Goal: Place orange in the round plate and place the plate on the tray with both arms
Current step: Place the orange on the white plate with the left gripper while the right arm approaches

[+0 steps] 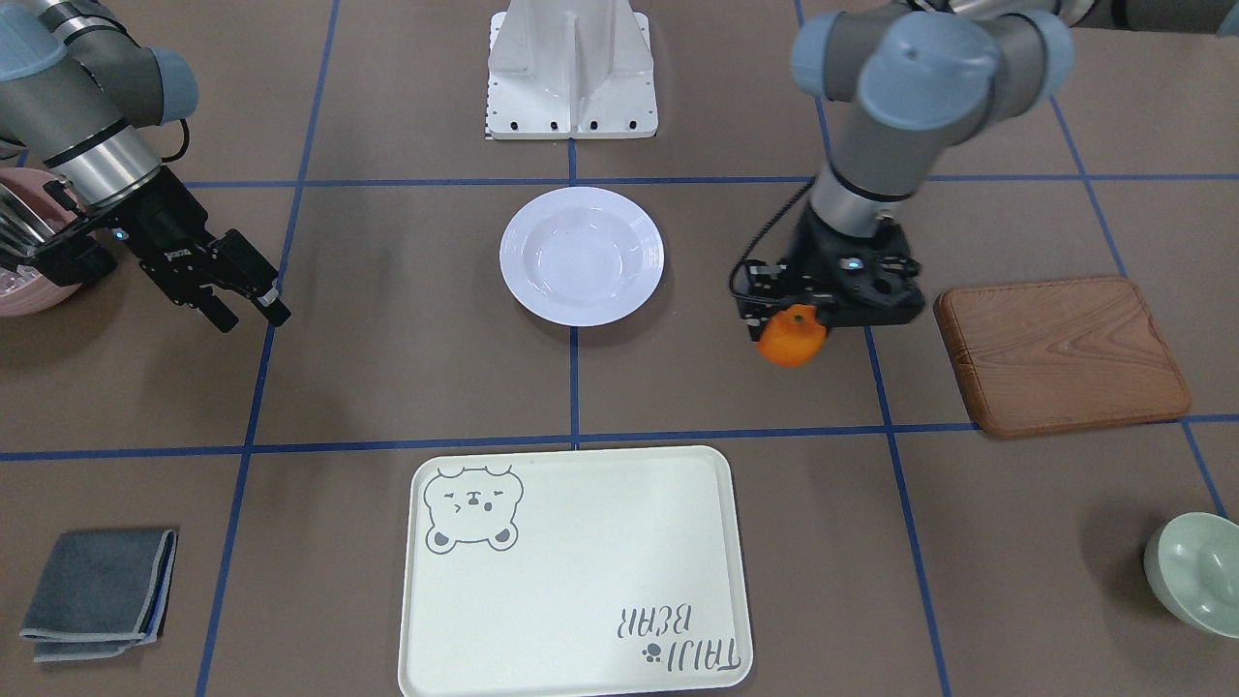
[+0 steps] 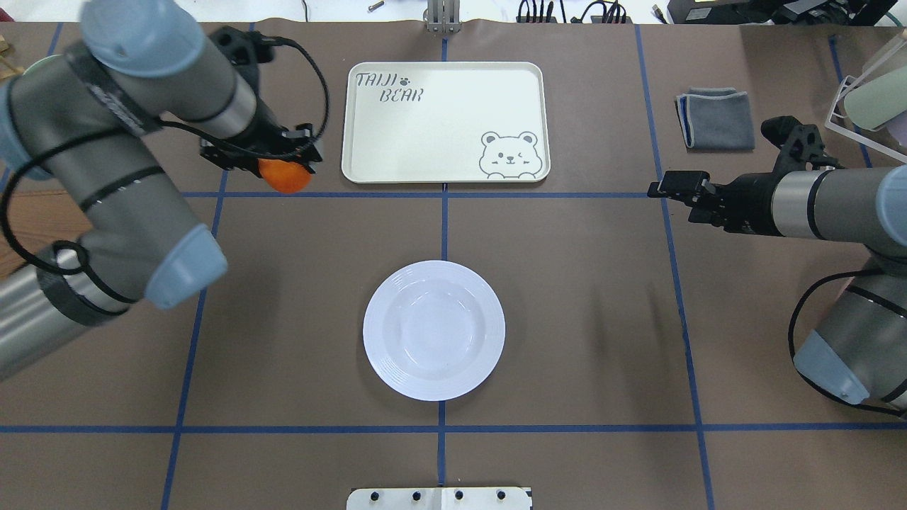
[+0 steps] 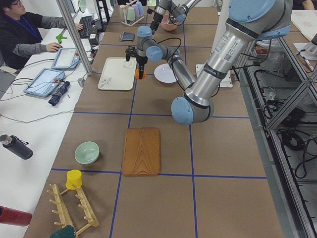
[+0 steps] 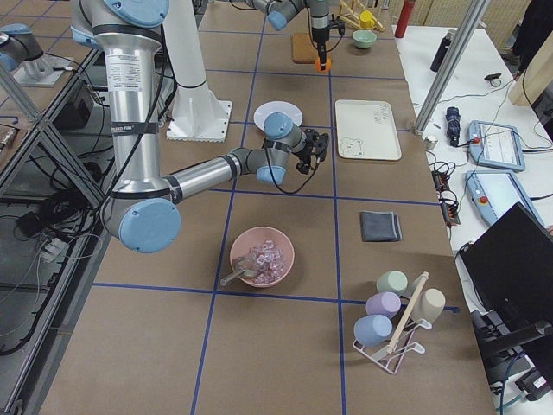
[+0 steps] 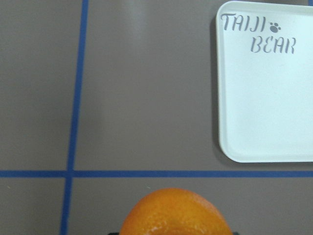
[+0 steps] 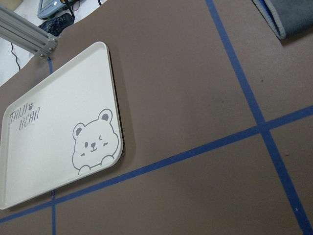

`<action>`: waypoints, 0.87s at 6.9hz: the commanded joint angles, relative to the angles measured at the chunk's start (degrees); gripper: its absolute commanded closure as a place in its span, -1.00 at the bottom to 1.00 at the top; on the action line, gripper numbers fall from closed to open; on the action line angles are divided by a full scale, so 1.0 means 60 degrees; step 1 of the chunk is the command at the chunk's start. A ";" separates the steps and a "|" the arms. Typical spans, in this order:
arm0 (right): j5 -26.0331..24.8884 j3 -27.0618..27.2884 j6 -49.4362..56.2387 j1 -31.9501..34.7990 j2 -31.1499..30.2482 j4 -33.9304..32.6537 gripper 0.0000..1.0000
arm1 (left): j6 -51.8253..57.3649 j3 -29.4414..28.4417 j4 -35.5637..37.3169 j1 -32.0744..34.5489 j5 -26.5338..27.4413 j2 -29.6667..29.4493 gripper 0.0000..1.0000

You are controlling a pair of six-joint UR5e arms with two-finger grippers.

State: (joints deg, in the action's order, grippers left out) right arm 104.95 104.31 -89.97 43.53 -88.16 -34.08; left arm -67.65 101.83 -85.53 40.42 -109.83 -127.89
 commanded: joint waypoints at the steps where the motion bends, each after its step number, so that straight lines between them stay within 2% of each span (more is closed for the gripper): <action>1: -0.0454 -0.0070 -0.0209 -0.0486 -0.0422 0.0797 -1.00 | -0.1581 -0.0779 0.0310 -0.2099 0.1672 -0.0975 1.00; 2: -0.0484 -0.0230 -0.0224 -0.0560 -0.0453 0.1120 -1.00 | -0.1876 -0.1380 0.0208 -0.2702 0.2143 -0.1240 1.00; 4: -0.0499 -0.0159 -0.0384 -0.0604 -0.0410 0.1138 -1.00 | -0.2053 -0.1298 0.0207 -0.3292 0.2207 -0.1287 1.00; 5: -0.0499 -0.0159 -0.0400 -0.0604 -0.0366 0.1138 -1.00 | -0.2084 -0.1312 0.0207 -0.3686 0.2207 -0.1243 0.77; 6: -0.0499 -0.0173 -0.0400 -0.0619 -0.0351 0.1138 -1.00 | -0.2070 -0.1414 0.0178 -0.3835 0.2221 -0.1199 0.10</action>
State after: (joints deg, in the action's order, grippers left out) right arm 101.97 103.30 -92.28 39.90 -90.42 -27.28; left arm -79.96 93.85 -84.32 19.06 -96.62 -135.32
